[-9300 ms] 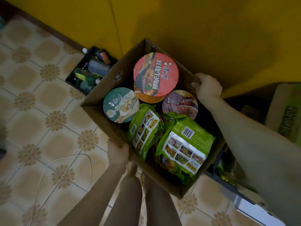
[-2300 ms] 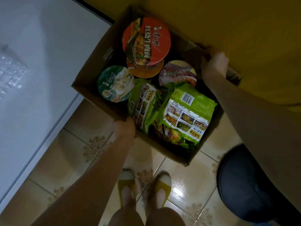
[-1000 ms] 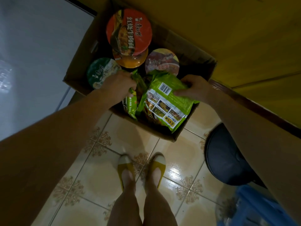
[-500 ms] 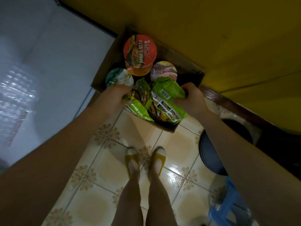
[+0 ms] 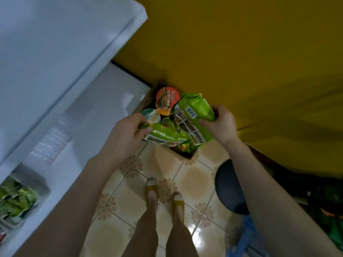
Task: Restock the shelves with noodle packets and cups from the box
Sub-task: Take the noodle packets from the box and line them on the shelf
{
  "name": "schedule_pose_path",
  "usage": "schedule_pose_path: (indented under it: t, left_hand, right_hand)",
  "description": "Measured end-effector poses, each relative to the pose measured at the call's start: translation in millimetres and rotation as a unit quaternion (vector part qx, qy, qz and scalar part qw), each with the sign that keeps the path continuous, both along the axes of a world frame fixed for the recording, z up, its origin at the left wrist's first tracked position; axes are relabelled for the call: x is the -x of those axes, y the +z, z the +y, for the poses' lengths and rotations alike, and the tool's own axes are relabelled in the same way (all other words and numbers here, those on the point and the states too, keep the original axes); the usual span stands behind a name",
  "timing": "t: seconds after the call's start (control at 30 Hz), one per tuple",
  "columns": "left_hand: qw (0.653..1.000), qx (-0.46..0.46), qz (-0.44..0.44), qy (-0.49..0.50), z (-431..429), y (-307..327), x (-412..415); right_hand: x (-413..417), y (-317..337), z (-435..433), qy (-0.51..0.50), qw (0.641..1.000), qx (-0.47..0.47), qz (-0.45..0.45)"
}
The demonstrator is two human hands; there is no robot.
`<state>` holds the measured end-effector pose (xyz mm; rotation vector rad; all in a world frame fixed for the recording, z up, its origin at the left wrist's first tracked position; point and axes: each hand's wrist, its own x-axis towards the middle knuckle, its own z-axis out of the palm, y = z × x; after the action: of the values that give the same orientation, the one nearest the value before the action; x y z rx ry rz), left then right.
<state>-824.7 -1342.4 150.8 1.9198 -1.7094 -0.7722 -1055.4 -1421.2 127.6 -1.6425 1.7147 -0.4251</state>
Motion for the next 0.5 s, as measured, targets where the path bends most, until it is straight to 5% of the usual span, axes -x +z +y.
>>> schedule_pose_path:
  t: [0.5]
  left_hand:
    - [0.953,0.123,-0.051,0.273,140,138,-17]
  right_hand:
    - [-48,135,42,0.187,0.979,0.077,-0.033]
